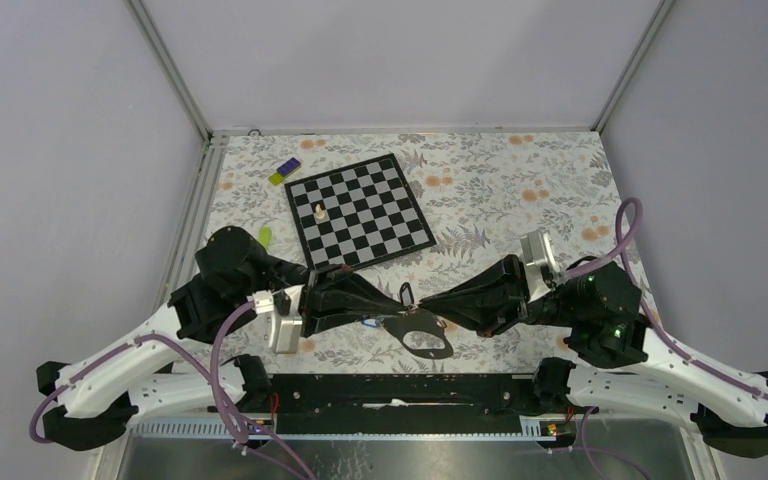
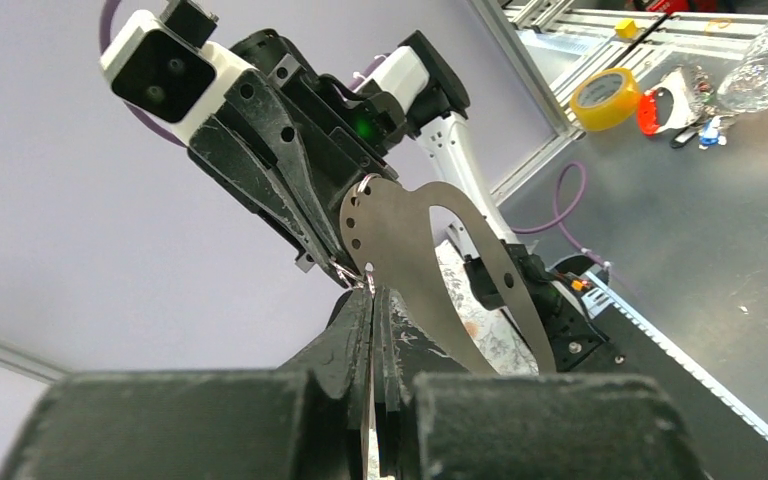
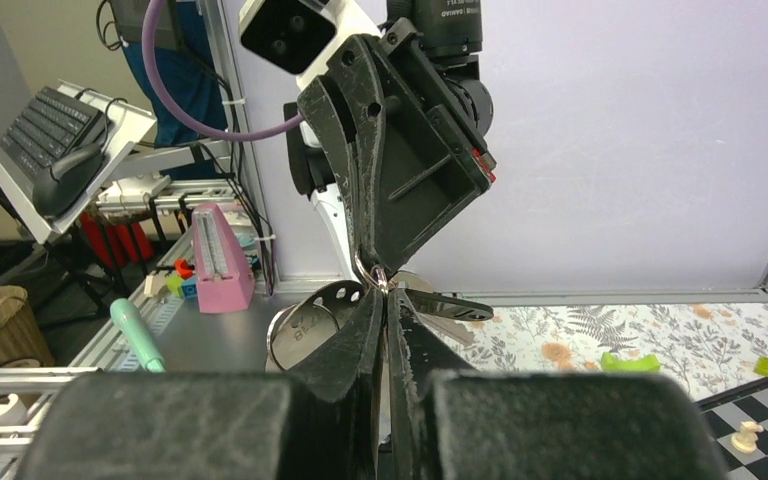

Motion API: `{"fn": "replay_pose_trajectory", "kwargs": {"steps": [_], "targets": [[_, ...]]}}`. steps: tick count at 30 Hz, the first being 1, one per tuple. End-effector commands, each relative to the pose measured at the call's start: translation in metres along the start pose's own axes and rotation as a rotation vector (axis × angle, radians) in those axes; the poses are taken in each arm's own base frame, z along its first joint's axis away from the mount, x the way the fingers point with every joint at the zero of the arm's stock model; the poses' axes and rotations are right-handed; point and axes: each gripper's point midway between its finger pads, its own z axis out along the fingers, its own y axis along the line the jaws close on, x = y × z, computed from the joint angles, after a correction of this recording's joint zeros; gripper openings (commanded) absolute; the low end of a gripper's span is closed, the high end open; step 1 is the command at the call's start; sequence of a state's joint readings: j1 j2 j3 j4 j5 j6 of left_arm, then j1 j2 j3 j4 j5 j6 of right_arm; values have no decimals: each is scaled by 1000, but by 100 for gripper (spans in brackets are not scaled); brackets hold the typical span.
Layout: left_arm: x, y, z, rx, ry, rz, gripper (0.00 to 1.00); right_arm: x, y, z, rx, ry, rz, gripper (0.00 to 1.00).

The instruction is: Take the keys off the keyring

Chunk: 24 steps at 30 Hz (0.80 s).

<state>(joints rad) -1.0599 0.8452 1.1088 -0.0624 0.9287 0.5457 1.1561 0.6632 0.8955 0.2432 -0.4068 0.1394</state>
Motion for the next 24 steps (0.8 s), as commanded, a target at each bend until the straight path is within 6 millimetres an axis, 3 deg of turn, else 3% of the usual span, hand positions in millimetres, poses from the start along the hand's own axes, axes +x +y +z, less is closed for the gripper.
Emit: {"fn": "replay_pose_trajectory", "kwargs": {"steps": [1,14,24], "targets": [[-22,11,-4,-53,-52,130,0,-49,3,0,10,-190,-7,0],[-31,25,-10,-155,-89,218,0,-67,-12,-4,88,-364,71,0],[-37,30,-12,-183,-104,255,0,-83,-13,-14,91,-508,125,0]]}}
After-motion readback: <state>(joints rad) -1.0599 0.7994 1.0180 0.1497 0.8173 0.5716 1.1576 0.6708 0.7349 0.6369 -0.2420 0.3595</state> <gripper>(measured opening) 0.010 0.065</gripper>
